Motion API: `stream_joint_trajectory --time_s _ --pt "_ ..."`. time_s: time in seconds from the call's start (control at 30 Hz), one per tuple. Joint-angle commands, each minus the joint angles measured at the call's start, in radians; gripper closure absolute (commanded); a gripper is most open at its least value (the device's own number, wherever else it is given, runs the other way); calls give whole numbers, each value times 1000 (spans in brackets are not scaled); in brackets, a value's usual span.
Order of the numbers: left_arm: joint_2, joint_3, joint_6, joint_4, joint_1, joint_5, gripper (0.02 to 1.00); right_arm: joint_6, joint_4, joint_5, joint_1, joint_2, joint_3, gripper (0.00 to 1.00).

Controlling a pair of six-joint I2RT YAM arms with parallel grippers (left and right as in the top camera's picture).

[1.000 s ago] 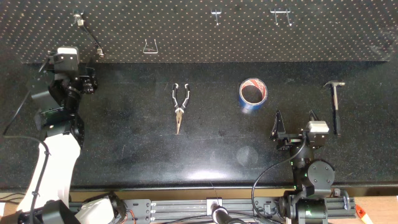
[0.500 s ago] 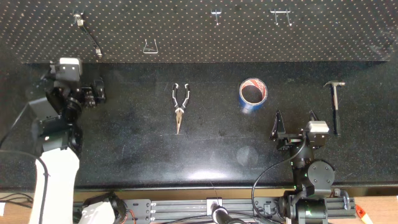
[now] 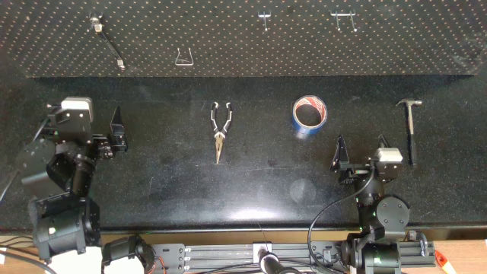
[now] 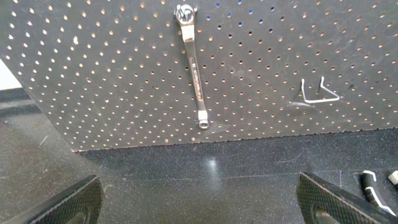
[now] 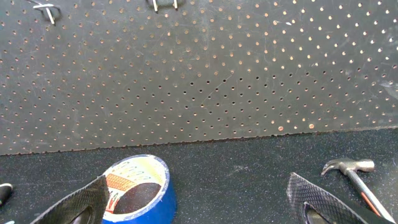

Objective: Place Tools Onto Pegboard

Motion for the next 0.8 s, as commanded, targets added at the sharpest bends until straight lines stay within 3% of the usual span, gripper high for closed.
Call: stream_joint_trajectory --time_s 0.03,0.1,0.3,0.37,0.47,0.57,0.7,0.8 --pt "-8 5 -2 -18 -4 76 23 11 -6 9 7 -5 -3 69" --pt "-8 5 -1 -16 -4 174 23 11 -6 9 7 -5 -3 69" --pt "-7 5 -96 -18 -13 175 23 11 -6 9 7 -5 -3 69" --pt "2 5 -164 -13 -91 46 23 11 -5 9 7 -5 -3 69" --pt "15 5 -287 -3 -300 -210 23 11 -5 9 7 -5 -3 69" --pt "27 5 -502 -3 -520 -467 23 11 -5 9 7 -5 -3 69" --pt "103 5 -761 -3 -730 -652 23 11 -5 9 7 -5 -3 69" --pt "190 5 -922 -3 -862 -688 23 11 -5 9 7 -5 -3 69"
